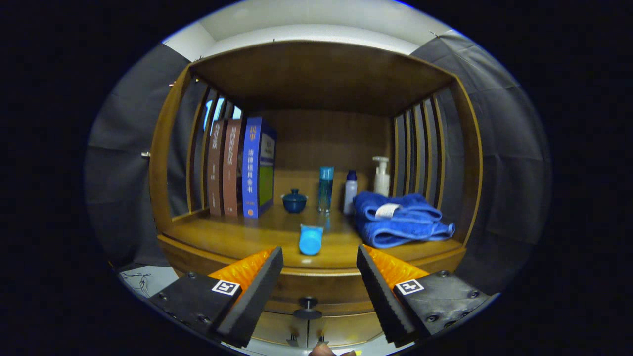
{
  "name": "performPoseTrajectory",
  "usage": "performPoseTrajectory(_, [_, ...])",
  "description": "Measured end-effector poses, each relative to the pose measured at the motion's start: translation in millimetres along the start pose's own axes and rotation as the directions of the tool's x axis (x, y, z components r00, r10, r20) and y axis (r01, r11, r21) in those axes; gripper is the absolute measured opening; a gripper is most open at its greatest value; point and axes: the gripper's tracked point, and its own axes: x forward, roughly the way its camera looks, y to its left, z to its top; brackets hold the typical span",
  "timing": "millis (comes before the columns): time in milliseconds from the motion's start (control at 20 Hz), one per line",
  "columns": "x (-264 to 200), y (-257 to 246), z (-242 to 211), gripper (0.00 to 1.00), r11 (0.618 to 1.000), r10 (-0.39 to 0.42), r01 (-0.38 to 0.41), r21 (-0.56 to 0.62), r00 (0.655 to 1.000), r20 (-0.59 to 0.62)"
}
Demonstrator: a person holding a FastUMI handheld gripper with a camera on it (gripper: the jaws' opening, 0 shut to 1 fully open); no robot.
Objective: Pull open the drawer, take out the items inside it, and place them on the countertop above the cabinet.
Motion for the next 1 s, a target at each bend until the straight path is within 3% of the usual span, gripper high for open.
performPoseTrajectory(250, [-50,10,97,0.98,0.997,0.066,-0.069,0.033,0.994,0.084])
performPoseTrajectory(500, [-109,21,164,0.98,0.990,0.112,-0.121,0.066,0.986,0.126])
performPoseTrajectory(850, [-194,29,218,0.98,0.985,0.129,-0.146,0.098,0.979,0.157])
performPoseTrajectory(1000, [-220,28,223,0.98,0.982,0.135,-0.148,0.117,0.984,0.113])
